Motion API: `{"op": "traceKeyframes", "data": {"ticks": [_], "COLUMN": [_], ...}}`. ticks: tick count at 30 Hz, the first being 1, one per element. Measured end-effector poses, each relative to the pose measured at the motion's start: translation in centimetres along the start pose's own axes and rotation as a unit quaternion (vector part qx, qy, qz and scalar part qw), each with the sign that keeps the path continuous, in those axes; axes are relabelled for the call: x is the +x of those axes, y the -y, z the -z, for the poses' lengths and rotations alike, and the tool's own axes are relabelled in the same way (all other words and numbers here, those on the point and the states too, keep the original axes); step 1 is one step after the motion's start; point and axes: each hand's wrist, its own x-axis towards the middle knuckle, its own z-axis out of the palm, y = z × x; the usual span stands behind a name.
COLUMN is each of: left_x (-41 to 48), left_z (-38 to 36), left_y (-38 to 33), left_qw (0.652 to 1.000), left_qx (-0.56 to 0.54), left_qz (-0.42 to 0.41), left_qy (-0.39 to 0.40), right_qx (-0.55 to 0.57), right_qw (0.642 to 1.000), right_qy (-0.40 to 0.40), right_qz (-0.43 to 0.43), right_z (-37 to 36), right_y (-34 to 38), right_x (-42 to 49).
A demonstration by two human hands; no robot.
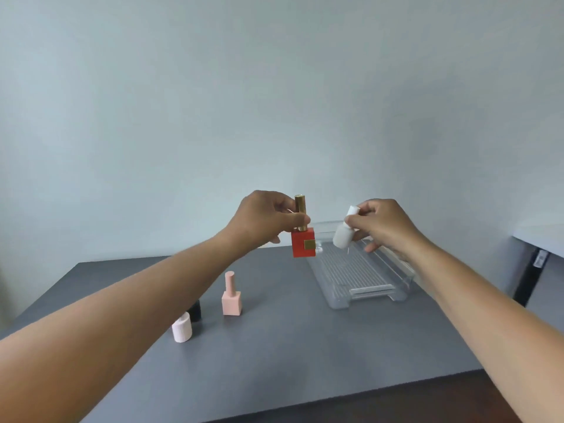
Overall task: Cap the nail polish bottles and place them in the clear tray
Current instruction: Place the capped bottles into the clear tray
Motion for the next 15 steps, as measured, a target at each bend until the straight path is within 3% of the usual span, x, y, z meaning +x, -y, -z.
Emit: {"op": "traceKeyframes", "data": {"ticks": [6, 15], "left_x": [7.9, 16.8], "left_z": [-5.6, -11.6], "left_y": [0.4, 4.5], "left_qw": [0.999, 0.994], "left_qx": [0.025, 0.079], "left_qz": [0.018, 0.066], "left_qy": [0.019, 0.032], "right_qx": [-0.037, -0.113], "right_qw": [0.999, 0.992], "right_qy": [-0.016, -0.010], "right_qz": [-0.036, -0.048], "right_z": [2.9, 1.8], "right_y": [-4.5, -9.6], "right_x": [5.9, 13.1]}}
